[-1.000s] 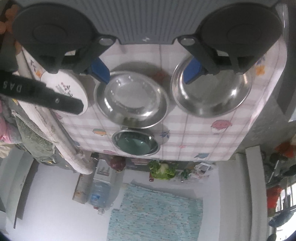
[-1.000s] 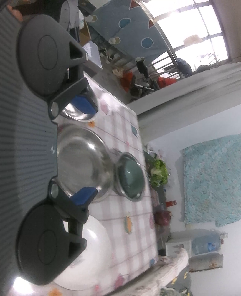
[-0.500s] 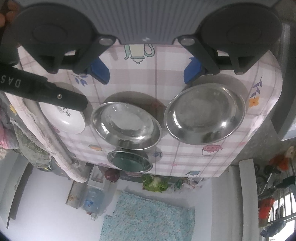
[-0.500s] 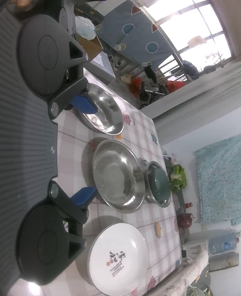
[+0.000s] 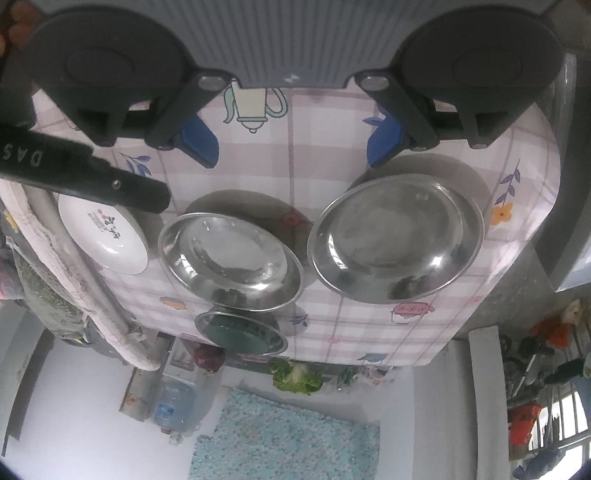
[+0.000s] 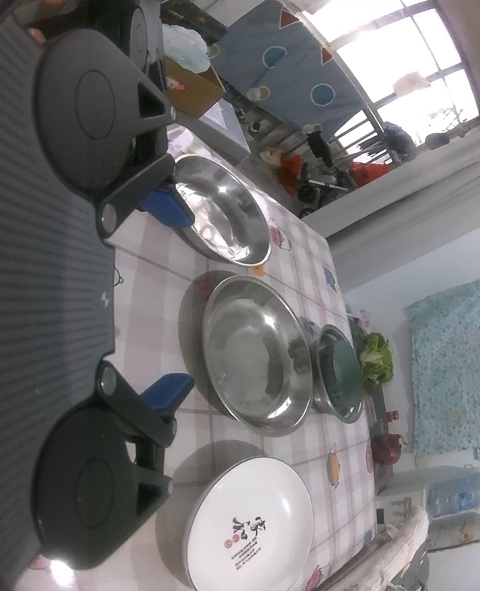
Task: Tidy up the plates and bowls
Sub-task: 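Withdraw both grippers from the bowl stack and move toward the steel plates, then close the left gripper on the large steel plate rim while the right grips the smaller plate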
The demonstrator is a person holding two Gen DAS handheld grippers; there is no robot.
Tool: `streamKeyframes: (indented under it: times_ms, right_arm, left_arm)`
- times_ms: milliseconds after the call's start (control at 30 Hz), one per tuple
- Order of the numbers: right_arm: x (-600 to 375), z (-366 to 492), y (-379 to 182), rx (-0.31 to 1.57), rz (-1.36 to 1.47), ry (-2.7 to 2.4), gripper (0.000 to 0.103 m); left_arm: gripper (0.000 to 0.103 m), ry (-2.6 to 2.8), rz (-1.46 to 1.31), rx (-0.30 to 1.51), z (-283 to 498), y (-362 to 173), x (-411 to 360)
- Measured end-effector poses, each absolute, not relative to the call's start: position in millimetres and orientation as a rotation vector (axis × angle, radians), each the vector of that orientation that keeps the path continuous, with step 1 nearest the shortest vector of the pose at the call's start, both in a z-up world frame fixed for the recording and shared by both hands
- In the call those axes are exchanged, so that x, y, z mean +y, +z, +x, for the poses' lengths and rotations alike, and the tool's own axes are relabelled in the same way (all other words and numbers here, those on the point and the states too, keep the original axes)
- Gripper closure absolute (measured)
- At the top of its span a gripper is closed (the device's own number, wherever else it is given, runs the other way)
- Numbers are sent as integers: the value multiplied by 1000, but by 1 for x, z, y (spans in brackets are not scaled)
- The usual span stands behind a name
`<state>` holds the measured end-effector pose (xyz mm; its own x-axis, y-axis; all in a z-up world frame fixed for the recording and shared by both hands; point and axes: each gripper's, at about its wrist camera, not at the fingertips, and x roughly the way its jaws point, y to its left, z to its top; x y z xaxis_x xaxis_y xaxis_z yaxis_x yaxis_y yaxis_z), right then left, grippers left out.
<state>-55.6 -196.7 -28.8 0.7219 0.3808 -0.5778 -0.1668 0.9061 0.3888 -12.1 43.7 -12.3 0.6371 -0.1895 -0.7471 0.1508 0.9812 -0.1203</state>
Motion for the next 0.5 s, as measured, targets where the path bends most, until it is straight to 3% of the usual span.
streamKeyframes:
  times_ms: [500]
  right_arm:
    - [-183,-33,-35,689,367,338,17]
  left_arm:
    - [14,-87,-13,771,-3,-7,82]
